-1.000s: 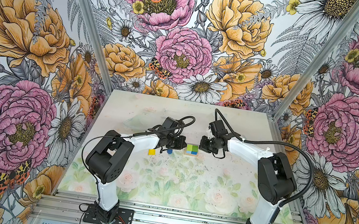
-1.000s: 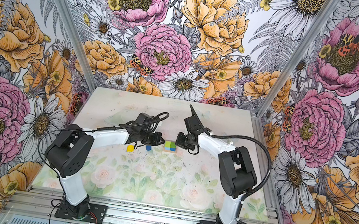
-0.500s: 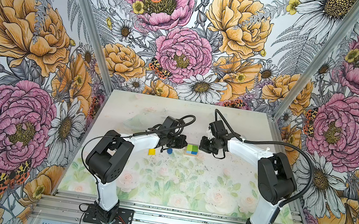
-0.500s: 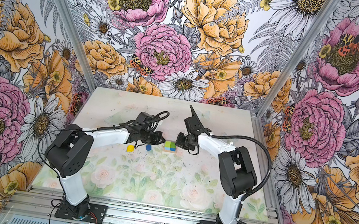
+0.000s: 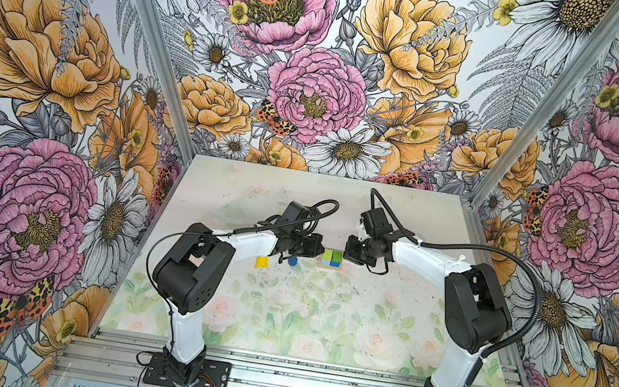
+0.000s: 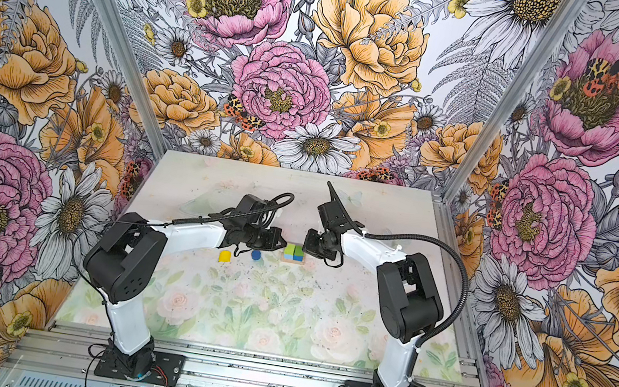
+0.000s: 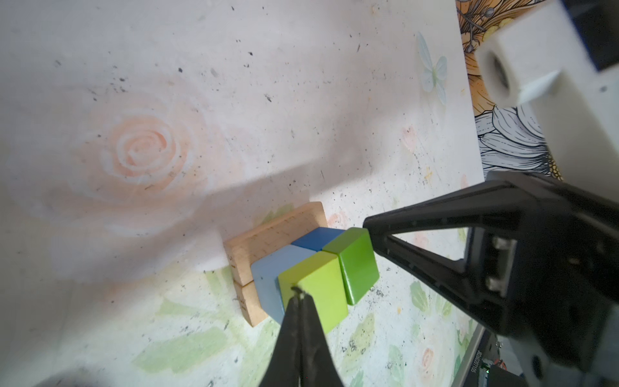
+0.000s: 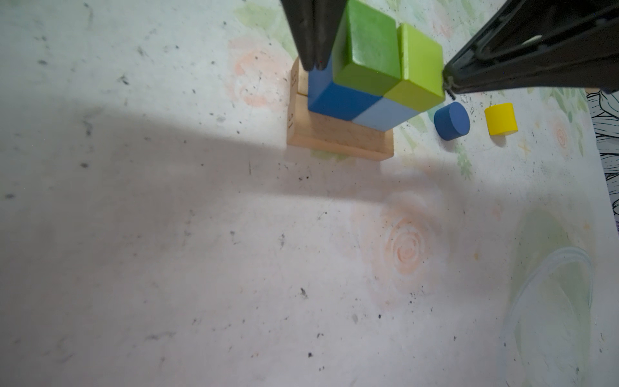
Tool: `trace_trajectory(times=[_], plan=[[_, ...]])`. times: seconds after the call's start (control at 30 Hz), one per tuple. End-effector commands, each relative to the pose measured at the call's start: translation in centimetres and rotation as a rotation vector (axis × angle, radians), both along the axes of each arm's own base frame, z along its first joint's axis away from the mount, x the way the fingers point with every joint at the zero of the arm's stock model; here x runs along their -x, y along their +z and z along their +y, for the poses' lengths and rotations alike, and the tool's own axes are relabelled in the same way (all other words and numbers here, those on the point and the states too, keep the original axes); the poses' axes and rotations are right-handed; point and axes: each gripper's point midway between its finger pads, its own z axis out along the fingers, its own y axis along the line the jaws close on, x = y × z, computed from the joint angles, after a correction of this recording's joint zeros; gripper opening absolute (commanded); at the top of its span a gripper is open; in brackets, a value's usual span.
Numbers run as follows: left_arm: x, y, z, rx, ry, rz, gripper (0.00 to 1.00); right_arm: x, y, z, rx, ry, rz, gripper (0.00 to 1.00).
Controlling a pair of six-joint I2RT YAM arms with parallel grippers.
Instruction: Build the wood block tower
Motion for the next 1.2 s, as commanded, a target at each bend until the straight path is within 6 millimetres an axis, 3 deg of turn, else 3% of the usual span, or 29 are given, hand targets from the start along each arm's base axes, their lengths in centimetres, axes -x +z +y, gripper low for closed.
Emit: trace_trajectory(times=[0.0, 0.4, 0.47, 0.73, 1.17], plan=[[0.0, -0.5, -0.4, -0.006, -0.005, 0.007, 0.00, -0.6, 1.3, -0.5, -0.005, -0.025, -0.046, 0.00], [0.0, -0.1, 0.0, -0.014, 0.003, -0.004, 0.00, -0.7, 1.9, -0.5, -0.013, -0.025, -0.058, 0.00], [-0.1, 1.7, 0.0, 0.004, 0.003, -0.038, 0.00, -0.7, 2.0, -0.5, -0.014, -0.026, -0.062, 0.00], [-0.1, 2.9, 0.2, 0.007, 0.012, -0.065, 0.00, -0.6, 2.2, 0.0, -0.020, -0.018, -0.063, 0.00], [-0.2, 2.1, 1.4, -0.037, 0.039, -0.048, 0.00, 0.0, 1.9, 0.9, -0.025, -0.001, -0.051, 0.00]])
